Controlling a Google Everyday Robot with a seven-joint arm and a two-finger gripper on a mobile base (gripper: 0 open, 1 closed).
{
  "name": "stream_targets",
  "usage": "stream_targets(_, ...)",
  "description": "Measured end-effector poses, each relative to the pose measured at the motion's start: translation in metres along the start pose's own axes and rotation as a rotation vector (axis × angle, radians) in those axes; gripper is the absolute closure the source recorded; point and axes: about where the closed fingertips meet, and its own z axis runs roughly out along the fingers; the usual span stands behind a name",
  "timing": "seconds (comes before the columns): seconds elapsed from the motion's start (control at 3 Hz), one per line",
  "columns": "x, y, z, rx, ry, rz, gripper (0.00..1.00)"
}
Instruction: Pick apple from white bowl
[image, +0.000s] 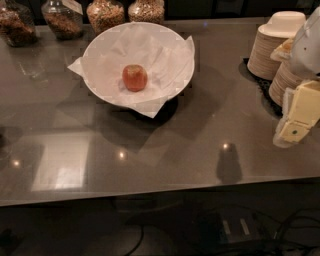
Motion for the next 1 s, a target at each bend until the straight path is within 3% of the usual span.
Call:
stream_targets(0.33, 0.0, 0.0, 0.0, 0.0, 0.0, 0.0, 0.0)
stream_targets(0.67, -0.014, -0.008, 0.003, 0.003, -0.047, -0.009, 0.0)
stream_targets(1.0, -0.047, -0.028, 0.014, 0.008, -0.148, 0.002, 0.0)
